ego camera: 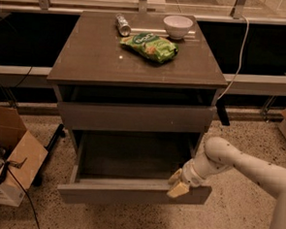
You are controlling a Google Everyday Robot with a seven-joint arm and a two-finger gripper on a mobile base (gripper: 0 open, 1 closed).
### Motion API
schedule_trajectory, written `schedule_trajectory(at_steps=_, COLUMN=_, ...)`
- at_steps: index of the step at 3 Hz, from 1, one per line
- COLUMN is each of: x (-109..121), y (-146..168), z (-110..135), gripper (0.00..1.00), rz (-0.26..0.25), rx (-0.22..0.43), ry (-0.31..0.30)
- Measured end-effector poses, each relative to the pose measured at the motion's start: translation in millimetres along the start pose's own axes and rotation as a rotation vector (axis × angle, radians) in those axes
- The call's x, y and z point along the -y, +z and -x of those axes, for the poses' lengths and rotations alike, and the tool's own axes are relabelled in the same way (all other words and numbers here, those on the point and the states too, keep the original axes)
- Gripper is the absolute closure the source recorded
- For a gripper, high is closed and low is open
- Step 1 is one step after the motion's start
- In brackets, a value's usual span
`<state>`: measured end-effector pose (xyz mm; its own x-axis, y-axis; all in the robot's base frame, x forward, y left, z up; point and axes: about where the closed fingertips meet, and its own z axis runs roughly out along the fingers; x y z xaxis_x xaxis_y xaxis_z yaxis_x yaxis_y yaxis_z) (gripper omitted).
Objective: Open middle drawer
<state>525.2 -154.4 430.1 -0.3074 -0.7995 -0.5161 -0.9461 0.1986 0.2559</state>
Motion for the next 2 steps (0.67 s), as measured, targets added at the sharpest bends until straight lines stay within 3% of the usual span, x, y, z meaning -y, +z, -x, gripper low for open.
schedule_trajectory(at_steps=2, x=-58.4, y=15.1, z=-6.3, gripper=0.01, rz=0.043, rx=0.050, ry=0.104)
